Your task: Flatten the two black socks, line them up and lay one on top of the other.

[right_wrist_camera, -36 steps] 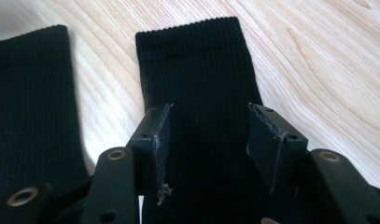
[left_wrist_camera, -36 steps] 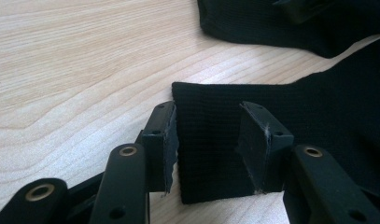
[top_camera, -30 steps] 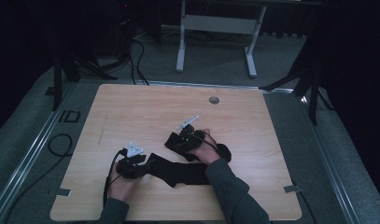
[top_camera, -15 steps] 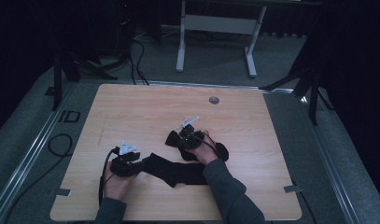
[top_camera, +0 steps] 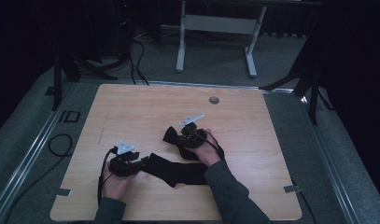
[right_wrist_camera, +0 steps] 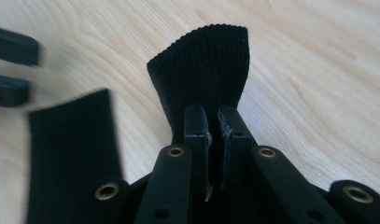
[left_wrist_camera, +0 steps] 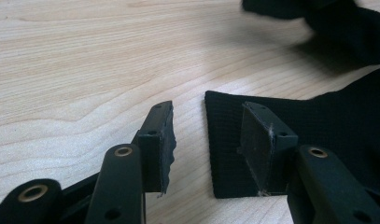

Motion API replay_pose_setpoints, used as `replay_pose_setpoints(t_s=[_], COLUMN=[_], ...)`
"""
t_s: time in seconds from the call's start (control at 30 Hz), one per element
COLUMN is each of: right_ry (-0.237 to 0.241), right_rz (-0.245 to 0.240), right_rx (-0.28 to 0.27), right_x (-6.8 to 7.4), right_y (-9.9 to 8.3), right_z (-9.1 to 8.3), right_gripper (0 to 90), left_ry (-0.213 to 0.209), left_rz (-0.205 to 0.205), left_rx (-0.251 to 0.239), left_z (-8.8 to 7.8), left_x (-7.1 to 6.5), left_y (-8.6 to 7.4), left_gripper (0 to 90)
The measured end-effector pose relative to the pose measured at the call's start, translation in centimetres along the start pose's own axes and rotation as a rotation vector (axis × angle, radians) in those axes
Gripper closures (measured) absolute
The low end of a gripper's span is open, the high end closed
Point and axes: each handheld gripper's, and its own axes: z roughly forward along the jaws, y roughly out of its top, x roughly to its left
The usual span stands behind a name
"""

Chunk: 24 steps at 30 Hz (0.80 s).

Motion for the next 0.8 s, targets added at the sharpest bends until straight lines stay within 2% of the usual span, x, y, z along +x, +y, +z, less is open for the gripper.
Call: replay_pose_setpoints(t_s=[0.27, 0.5, 0.63, 0.73, 0.8], right_ry=[-0.005, 0.004, 0.002, 0.017, 0.032], right_rz=[-0.035, -0.022, -0.027, -0.018, -0.001], right_rx=[-0.074, -0.094, -0.127, -0.122, -0.091], right_x=[1.5, 4.0, 5.4, 6.7, 7.7], right_y=[1.5, 1.1, 1.2, 1.2, 0.9], right_z=[-3.5, -5.6, -6.8, -7.1, -6.5], right_gripper=[83.6, 83.6, 83.6, 83.5, 83.5], left_ry=[-0.001, -0.002, -0.001, 0.013, 0.022], left_rz=[0.0, 0.006, 0.006, 0.008, 0.005], left_rx=[0.002, 0.007, 0.015, 0.029, 0.029], left_z=[0.1, 0.1, 0.1, 0.3, 0.2], left_x=[0.0, -0.1, -0.1, -0.2, -0.1], left_y=[0.0, 0.0, 0.0, -0.1, -0.1], left_gripper=[54.5, 55.2, 55.4, 57.8, 59.2])
